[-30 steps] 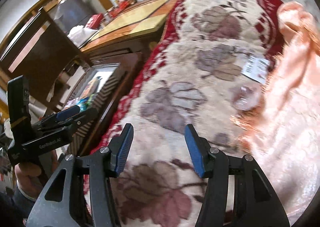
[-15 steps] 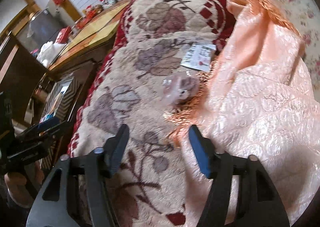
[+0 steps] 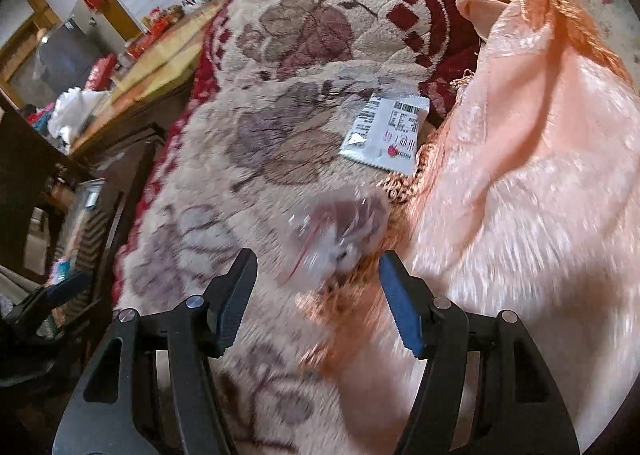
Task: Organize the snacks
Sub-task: 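Grasp the clear plastic bag with right gripper while left grasps the white packet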
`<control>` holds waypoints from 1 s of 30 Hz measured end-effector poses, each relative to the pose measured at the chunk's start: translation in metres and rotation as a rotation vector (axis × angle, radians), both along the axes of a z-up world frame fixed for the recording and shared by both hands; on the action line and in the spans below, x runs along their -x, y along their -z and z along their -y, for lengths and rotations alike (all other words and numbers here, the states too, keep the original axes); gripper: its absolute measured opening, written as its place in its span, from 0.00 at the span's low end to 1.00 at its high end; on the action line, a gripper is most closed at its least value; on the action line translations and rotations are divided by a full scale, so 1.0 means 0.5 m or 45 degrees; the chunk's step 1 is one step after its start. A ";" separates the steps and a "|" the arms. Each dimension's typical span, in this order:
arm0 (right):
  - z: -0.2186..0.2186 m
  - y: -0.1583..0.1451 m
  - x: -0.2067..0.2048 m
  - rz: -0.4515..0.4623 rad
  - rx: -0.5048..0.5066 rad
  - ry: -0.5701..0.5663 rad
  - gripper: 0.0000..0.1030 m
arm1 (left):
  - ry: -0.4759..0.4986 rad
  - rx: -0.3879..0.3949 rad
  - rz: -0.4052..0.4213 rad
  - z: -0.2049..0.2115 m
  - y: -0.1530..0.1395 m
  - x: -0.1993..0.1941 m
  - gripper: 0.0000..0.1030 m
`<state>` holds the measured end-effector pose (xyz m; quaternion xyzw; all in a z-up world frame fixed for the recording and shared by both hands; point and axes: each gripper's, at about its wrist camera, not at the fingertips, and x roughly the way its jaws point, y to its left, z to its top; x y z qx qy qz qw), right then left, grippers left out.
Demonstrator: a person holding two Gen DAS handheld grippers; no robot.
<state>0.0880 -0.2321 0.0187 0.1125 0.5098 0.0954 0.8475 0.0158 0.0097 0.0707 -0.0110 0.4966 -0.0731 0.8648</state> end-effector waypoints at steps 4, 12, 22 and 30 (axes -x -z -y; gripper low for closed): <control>0.000 0.028 -0.030 -0.025 -0.009 -0.015 0.55 | 0.008 -0.003 -0.016 0.005 0.011 -0.020 0.83; 0.025 -0.003 0.017 0.064 -0.051 -0.035 0.37 | 0.100 0.021 -0.001 0.091 -0.001 -0.109 0.83; 0.092 0.011 0.083 -0.003 -0.194 0.084 0.36 | 0.230 0.089 -0.102 0.294 0.039 -0.259 0.83; 0.109 0.021 0.088 -0.021 -0.260 0.105 0.37 | 0.243 -0.024 -0.174 0.410 0.106 -0.345 0.83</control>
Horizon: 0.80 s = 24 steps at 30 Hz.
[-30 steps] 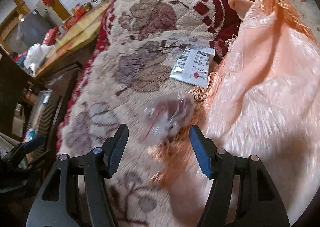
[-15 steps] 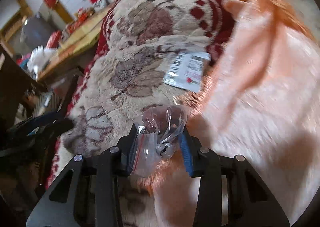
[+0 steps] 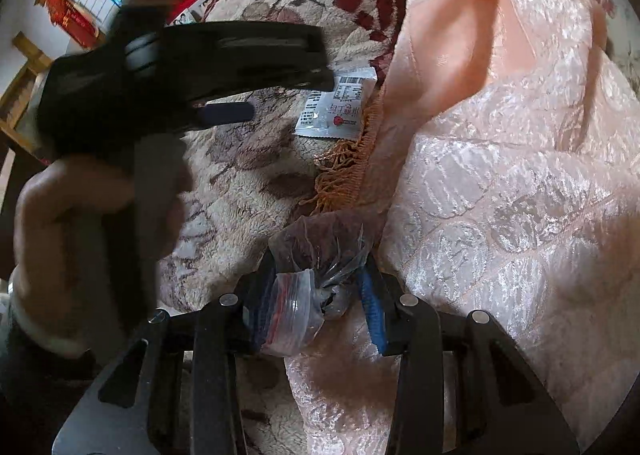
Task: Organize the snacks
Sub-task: 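Grasp the clear plastic bag with right gripper while left grasps the white packet, then carry the clear bag with right gripper while left carries the white packet to the tray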
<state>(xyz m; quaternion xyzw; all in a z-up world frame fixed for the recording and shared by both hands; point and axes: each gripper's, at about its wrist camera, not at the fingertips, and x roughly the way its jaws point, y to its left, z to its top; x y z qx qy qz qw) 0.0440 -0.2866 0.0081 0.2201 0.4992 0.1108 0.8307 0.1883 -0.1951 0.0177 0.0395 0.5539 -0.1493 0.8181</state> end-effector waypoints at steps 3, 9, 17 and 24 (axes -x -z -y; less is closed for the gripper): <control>0.002 0.002 -0.001 -0.003 -0.015 0.002 0.37 | 0.016 -0.040 -0.021 0.022 0.029 -0.013 0.83; -0.004 0.002 0.001 0.004 -0.020 -0.001 0.37 | 0.020 -0.064 0.034 -0.011 0.025 0.000 0.45; -0.022 -0.005 -0.007 0.043 0.011 -0.050 0.36 | -0.052 0.050 0.029 -0.135 -0.025 0.063 0.19; -0.034 -0.013 -0.003 0.066 0.026 -0.072 0.36 | -0.114 0.162 -0.009 -0.248 -0.047 0.124 0.18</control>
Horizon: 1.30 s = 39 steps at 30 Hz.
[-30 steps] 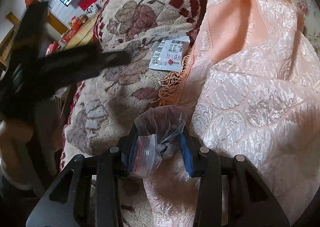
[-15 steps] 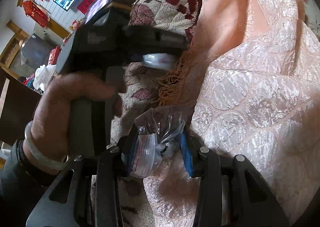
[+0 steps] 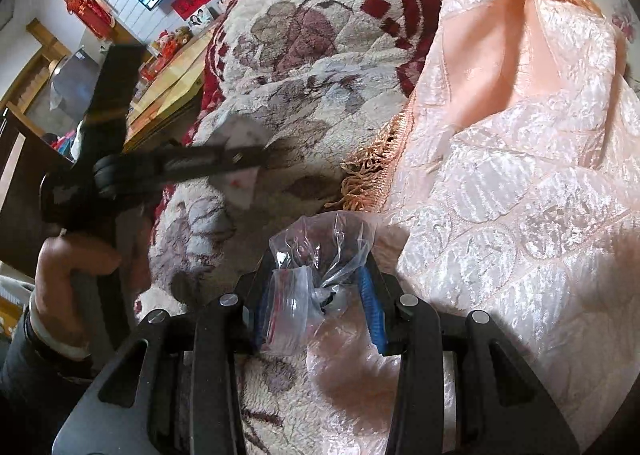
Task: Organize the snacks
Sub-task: 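Carry the clear bag with right gripper while left carries the white packet to the tray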
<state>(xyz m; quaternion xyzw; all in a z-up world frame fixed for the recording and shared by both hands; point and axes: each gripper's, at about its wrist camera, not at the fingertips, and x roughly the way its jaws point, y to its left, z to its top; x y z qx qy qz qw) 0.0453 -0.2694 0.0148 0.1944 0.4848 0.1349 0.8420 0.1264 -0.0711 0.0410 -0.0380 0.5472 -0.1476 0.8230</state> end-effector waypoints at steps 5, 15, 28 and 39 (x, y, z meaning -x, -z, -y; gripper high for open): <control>-0.024 -0.014 0.007 0.037 -0.005 -0.055 0.36 | -0.028 0.017 0.024 -0.071 -0.029 0.065 0.18; -0.133 -0.041 0.046 0.061 -0.029 -0.211 0.36 | -0.139 -0.079 0.090 -0.187 -0.060 0.197 0.18; -0.375 -0.098 0.091 0.087 0.012 -0.529 0.36 | -0.386 -0.172 0.207 -0.394 -0.112 0.329 0.18; -0.563 -0.150 0.103 0.143 0.067 -0.756 0.36 | -0.604 -0.185 0.257 -0.562 -0.130 0.397 0.18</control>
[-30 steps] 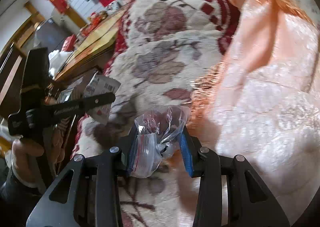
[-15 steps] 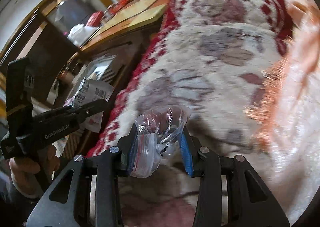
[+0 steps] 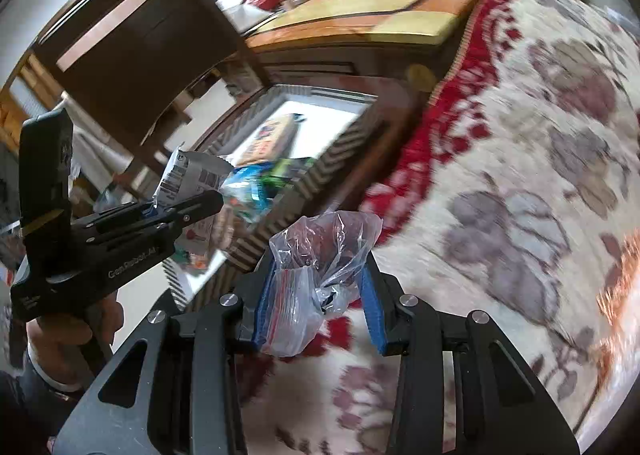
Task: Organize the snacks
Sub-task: 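Carry the clear bag with right gripper while left carries the white packet to the tray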
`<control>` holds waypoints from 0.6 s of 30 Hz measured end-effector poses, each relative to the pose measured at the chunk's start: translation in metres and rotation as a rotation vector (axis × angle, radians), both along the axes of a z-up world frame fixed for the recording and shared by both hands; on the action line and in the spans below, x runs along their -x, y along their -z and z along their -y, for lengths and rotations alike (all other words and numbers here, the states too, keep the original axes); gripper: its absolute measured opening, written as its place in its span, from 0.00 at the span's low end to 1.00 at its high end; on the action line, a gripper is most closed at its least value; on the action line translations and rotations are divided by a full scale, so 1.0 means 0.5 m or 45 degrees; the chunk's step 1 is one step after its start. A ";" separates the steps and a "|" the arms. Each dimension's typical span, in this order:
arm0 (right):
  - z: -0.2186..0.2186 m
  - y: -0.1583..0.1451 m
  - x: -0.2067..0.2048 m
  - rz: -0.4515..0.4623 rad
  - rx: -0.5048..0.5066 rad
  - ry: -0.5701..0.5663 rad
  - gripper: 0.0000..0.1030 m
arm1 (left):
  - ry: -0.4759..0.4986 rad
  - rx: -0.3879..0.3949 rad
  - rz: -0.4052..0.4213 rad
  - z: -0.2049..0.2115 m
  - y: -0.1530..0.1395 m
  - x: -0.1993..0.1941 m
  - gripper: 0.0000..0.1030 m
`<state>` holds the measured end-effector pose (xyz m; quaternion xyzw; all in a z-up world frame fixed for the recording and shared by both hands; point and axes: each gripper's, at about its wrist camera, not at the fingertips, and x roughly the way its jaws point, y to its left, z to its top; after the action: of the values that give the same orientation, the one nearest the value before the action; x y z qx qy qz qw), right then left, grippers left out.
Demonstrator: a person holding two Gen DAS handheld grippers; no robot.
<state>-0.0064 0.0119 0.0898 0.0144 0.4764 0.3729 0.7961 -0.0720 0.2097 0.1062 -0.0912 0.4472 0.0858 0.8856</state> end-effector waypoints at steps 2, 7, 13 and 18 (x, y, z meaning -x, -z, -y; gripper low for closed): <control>-0.028 -0.006 0.002 0.006 0.004 -0.033 0.36 | -0.039 0.006 -0.002 -0.029 0.005 0.012 0.18; -0.090 -0.007 0.004 0.007 0.025 -0.104 0.36 | -0.120 0.024 -0.014 -0.087 0.018 0.036 0.18; -0.142 0.002 0.006 0.002 0.047 -0.157 0.36 | -0.173 0.039 -0.020 -0.121 0.027 0.045 0.18; -0.170 0.008 0.008 0.003 0.067 -0.186 0.36 | -0.184 0.053 -0.018 -0.131 0.033 0.043 0.18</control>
<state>-0.0106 0.0967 0.0858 -0.0418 0.4848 0.4174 0.7674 -0.0936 0.2752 0.0897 -0.1409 0.4472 0.1408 0.8720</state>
